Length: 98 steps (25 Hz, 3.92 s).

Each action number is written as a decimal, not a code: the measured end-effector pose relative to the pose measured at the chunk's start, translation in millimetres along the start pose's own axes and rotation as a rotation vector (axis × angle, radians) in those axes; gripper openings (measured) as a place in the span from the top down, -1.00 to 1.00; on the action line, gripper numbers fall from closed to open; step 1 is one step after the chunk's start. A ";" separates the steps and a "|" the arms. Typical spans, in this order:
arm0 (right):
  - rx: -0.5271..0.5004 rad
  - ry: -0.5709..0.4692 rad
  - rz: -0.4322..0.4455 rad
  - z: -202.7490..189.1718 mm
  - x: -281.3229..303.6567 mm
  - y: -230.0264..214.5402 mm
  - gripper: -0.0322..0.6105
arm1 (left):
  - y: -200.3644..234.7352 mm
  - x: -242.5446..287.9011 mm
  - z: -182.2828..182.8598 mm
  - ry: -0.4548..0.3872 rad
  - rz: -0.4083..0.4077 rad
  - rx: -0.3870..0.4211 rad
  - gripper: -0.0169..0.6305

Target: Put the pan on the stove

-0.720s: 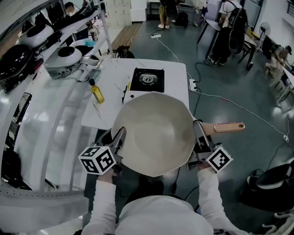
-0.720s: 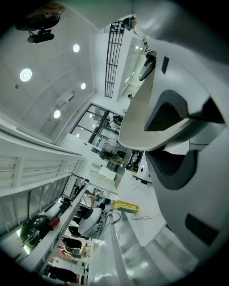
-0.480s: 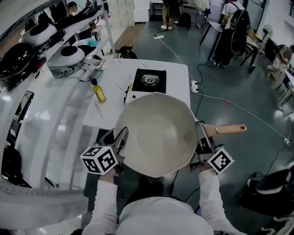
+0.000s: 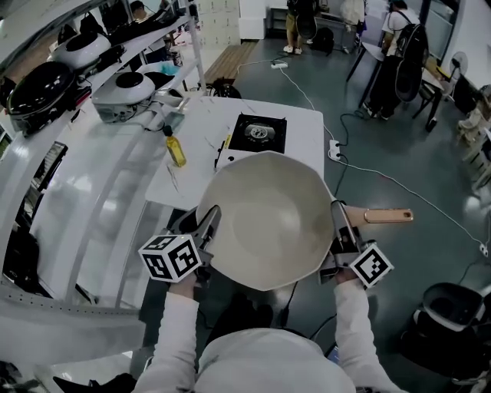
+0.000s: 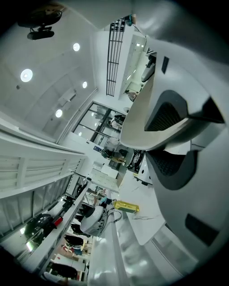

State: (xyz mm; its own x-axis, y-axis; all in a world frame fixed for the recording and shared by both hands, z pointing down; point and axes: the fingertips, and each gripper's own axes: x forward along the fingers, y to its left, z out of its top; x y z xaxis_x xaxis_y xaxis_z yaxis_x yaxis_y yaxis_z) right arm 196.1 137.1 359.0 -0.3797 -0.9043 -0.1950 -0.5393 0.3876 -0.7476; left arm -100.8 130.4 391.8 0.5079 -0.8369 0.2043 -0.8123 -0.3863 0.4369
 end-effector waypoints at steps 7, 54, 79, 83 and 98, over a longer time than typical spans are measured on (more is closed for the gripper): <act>0.007 0.012 -0.009 0.9 15.0 -10.7 0.20 | 7.4 15.2 -0.1 0.011 0.009 -0.011 0.52; -0.017 -0.049 -0.110 24.6 288.3 -122.9 0.20 | 162.6 283.5 114.9 0.093 -0.094 -0.031 0.52; 0.031 0.030 -0.106 36.1 362.6 -189.1 0.20 | 187.8 353.2 122.3 0.111 -0.001 -0.043 0.52; 0.042 0.034 -0.107 35.7 369.0 -197.8 0.20 | 191.0 361.2 121.4 0.112 0.008 -0.042 0.52; 0.064 0.029 -0.090 28.1 383.7 -220.5 0.20 | 203.5 379.7 115.7 0.132 0.036 -0.005 0.52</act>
State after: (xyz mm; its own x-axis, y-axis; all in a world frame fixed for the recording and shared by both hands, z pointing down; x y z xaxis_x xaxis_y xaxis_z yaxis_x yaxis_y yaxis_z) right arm 190.5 -300.3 431.2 -0.3541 -0.9290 -0.1071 -0.5234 0.2918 -0.8006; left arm -106.5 -310.9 456.9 0.5119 -0.7919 0.3329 -0.8295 -0.3548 0.4313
